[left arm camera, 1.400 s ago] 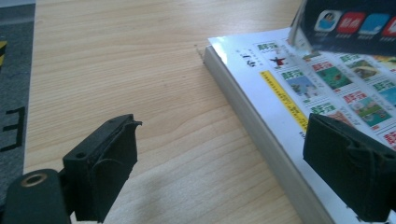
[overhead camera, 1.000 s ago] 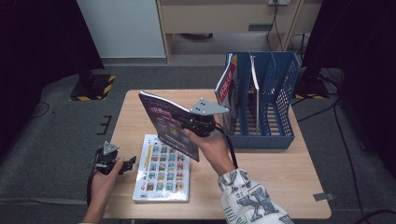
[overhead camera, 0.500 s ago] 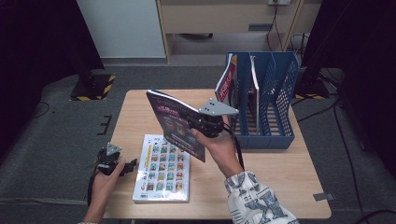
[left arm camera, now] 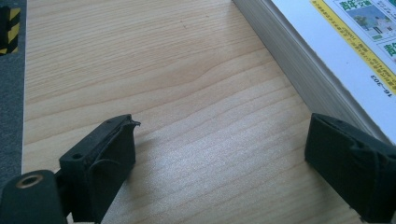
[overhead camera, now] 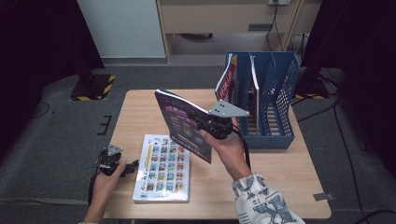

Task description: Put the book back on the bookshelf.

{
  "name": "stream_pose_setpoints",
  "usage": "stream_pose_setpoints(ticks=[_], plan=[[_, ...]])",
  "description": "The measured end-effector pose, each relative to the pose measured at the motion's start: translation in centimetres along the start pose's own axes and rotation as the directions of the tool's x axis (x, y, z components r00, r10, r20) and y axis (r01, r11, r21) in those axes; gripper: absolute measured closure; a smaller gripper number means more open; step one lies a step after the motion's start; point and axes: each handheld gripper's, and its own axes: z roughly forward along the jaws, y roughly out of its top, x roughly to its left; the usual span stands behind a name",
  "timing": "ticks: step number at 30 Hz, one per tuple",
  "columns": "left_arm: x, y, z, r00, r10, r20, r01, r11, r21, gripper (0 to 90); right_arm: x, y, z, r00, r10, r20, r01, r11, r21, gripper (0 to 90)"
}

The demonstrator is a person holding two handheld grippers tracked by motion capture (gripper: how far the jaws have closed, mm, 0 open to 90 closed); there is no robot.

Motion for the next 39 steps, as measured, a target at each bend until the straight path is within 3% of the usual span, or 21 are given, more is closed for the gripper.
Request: stream_pose_setpoints(ticks=[24, 39], plan=[[-0.2, -0.1, 0.2, 0.9999, 0.005, 0.009, -0.004, 0.9998, -0.017, 5.6, -0.9, -0.5, -2.2, 0.9998, -0.014, 0.013, 0.014, 1.0, 0.017, 83.9], [-0.3, -0.1, 0.3, 0.9999, 0.005, 0.01, -0.005, 0.9998, -0.019, 5.3, -1.6, -1.5, -5.3, 0.9997, -0.021, 0.012, 0.021, 0.999, 0.03, 83.9]])
